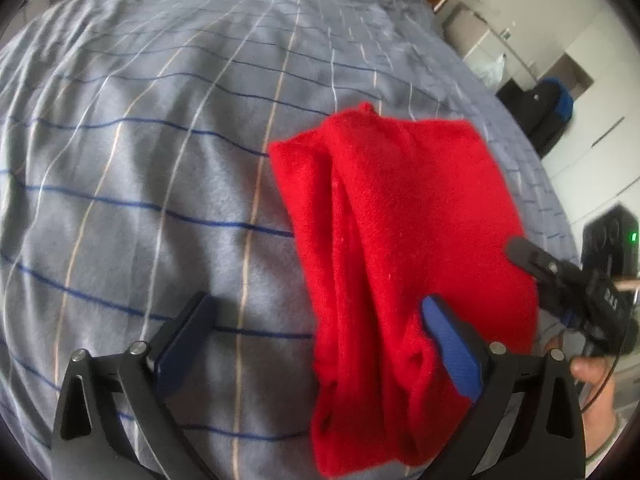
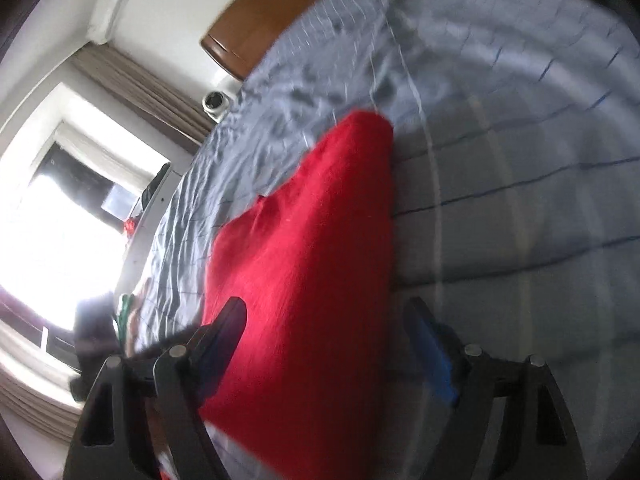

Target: Fold small clothes

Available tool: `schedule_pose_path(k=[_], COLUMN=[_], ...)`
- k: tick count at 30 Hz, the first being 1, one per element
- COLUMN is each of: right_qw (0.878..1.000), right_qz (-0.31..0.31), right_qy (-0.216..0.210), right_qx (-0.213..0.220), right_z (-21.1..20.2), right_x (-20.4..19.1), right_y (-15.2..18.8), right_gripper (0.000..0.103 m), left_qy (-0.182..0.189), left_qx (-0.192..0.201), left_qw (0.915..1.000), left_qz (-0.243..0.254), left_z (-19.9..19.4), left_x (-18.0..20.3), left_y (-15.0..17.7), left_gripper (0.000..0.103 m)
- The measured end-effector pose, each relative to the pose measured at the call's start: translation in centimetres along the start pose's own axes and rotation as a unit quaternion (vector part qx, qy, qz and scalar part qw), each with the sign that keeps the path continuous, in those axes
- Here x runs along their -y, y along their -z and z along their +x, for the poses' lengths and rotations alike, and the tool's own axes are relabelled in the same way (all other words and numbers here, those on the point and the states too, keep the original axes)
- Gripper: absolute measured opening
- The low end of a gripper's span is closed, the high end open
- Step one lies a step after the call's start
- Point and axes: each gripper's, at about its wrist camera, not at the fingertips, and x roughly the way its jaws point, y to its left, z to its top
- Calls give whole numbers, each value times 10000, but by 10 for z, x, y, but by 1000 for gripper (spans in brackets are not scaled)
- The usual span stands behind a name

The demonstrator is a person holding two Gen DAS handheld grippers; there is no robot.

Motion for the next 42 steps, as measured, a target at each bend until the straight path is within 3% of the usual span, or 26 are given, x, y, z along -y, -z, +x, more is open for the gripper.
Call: schedule_pose_path(k=[1, 2, 4, 5, 7, 10, 12, 15, 17, 19, 21, 23, 24, 25, 26, 28, 30, 37, 42], right_qw=[10000, 9998, 9936, 9883, 9597, 9210, 9166, 9091, 9077, 9205, 9427, 9613, 9642, 9651, 9646, 9607, 9576, 9419, 9285], right_qz=[-25, -141, -837, -1147, -2195, -3128, -3250, -3392, -3388, -3136, -2681, -2161, -1985, -1879, -1853, -1889, -1972, -2450, -2814], right_qy=[30, 109, 755, 1005, 1739, 2222, 2142, 1947, 1788, 1613, 1489, 1516, 1626, 1700, 1738, 1878, 1919, 2064, 2149], right_qx=[-39, -55, -42, 20, 241, 666, 915, 1435, 1712, 1680, 1312, 786, 668, 667, 701, 787, 853, 1009, 1118], right_z=[9, 14, 24, 26, 29, 21, 7, -25, -46, -54, -45, -30, -30, -35, -41, -61, -78, -124, -142], right_x=[-2, -6, -32, -42, -77, -113, -125, -148, -156, -154, -137, -108, -94, -81, -73, -60, -58, -80, -104], right_y=[-2, -1, 5, 7, 21, 36, 33, 26, 20, 11, 1, 1, 9, 19, 29, 56, 74, 120, 144], right_gripper=[77, 64, 43, 39, 36, 33, 33, 33, 33, 34, 40, 58, 64, 75, 83, 89, 91, 100, 101], left_qy=[-14, -37, 25, 226, 24, 17, 80, 163, 211, 106, -321, -730, -882, -1032, -1126, -1268, -1364, -2084, -2080], left_qx=[43, 85, 141, 113, 269, 605, 923, 1361, 1382, 976, 608, 588, 676, 868, 1072, 1543, 1850, 1973, 2074], left_qw=[9999, 9998, 9995, 9994, 9988, 9967, 9939, 9873, 9865, 9919, 9952, 9926, 9900, 9857, 9818, 9724, 9653, 9532, 9525], left_qz=[105, 181, 267, 232, 398, 542, 603, 804, 854, 804, 694, 776, 872, 1010, 1095, 1206, 1236, 956, 799], left_z=[1, 3, 5, 7, 1, -25, -50, -85, -92, -73, -50, -46, -51, -61, -73, -95, -114, -141, -156], left_x=[4, 7, 14, 18, 27, 33, 38, 46, 48, 43, 31, 28, 27, 28, 31, 38, 47, 67, 75], left_y=[-1, -1, 2, 2, 4, 0, -5, -14, -21, -24, -11, 9, 23, 43, 56, 77, 93, 116, 123], left_gripper=[101, 95, 34, 24, 20, 17, 17, 17, 18, 32, 39, 40, 50, 69, 78, 99, 100, 101, 101])
